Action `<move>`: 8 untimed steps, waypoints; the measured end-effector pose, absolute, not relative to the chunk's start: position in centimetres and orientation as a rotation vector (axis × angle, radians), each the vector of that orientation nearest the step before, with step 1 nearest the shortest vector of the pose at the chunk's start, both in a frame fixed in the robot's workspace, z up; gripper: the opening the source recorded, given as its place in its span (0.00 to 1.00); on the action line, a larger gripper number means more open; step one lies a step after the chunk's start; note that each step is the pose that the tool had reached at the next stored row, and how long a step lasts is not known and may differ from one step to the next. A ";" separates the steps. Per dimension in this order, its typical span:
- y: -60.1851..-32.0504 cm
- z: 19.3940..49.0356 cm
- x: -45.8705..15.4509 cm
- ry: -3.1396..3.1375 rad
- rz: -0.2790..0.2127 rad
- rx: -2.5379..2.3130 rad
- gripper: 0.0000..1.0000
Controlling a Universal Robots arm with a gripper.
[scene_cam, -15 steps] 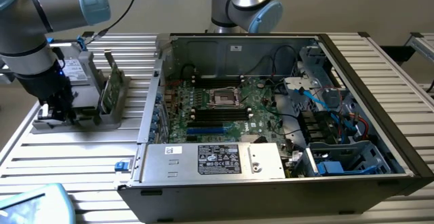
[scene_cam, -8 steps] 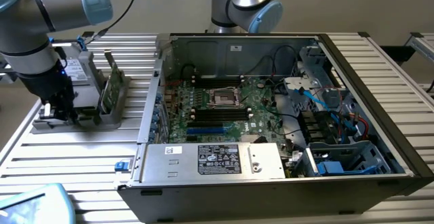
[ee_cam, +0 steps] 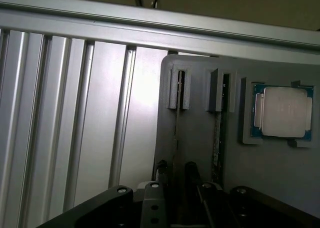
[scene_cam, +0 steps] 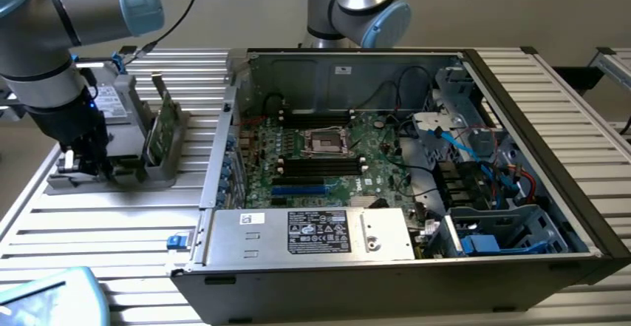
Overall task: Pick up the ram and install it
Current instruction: 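Pick up the ram and move it above insertion slot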
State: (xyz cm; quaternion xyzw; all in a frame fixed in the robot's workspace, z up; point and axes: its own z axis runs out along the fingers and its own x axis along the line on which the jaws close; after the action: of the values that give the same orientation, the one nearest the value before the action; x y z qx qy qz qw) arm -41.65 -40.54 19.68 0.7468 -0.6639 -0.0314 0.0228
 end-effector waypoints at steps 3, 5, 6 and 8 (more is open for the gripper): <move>-40.5 19.7 -41.6 -2.056 -0.097 2.313 0.19; -40.5 19.7 -41.6 -2.056 -0.097 2.313 0.13; -40.5 19.7 -41.6 -2.056 -0.097 2.313 0.13; -40.5 19.7 -41.6 -2.056 -0.097 2.313 0.13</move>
State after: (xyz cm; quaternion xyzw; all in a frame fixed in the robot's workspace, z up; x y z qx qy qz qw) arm -41.65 -40.53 19.68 0.7468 -0.6639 -0.0314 0.0227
